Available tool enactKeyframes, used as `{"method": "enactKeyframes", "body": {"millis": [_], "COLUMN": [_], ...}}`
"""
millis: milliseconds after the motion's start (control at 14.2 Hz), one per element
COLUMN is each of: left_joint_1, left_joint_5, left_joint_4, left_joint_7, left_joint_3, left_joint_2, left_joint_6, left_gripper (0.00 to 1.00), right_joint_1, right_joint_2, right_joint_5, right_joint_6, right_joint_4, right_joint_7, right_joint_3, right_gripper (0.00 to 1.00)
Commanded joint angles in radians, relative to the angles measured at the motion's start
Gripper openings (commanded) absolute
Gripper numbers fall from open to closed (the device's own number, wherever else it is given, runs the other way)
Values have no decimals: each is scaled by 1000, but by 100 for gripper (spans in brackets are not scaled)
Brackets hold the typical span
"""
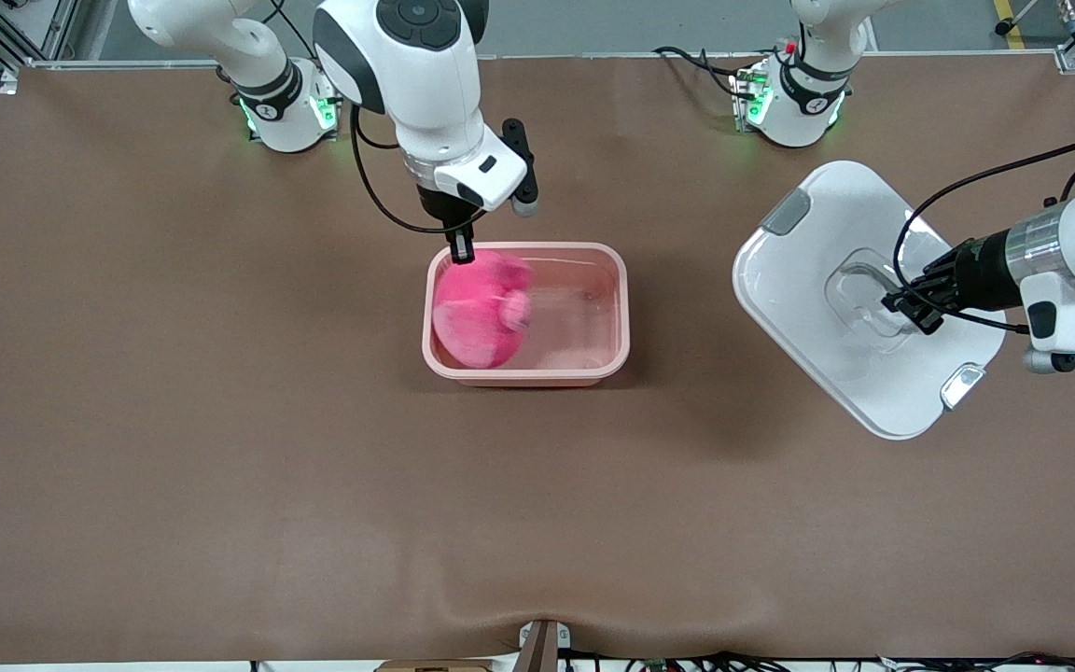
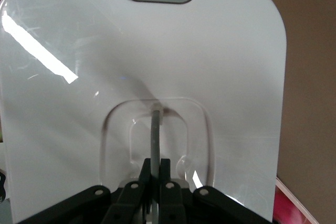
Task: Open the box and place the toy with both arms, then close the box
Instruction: 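Open the right gripper and raise it away from the box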
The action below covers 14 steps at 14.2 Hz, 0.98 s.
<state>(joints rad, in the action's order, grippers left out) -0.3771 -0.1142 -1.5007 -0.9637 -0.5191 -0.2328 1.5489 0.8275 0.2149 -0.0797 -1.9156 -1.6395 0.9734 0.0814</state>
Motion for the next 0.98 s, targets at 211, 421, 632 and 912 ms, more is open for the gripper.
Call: {"method": "enactKeyframes", "body": {"millis": [211,421,632,912], "left_joint_1": [-9,7,43,139], "left_joint_5": [-24,-24,-27,-35], "left_joint_4": [-9,-9,-4,-4], "left_joint_7": [19,-36,-91,-340], "left_joint_3": [-6,-13,-13,-13], "left_joint_2": [7,6,6,4], "left_joint_6": [-15,-16,-12,59], "left_gripper": [0,0,0,0], "right_joint_1": [-5,-25,-120,-286], "right_joint_2": [-23,-42,-78,-133], "right_joint_5": [-23,-74,-62,21], "right_joint_6": [6,36,79,176], "right_joint_4": [-5,-3,-2,-2], "right_joint_7": [-4,-131,-137,-192], "right_joint_3": [9,21,24,27], "right_gripper": [100,100,100,100]}}
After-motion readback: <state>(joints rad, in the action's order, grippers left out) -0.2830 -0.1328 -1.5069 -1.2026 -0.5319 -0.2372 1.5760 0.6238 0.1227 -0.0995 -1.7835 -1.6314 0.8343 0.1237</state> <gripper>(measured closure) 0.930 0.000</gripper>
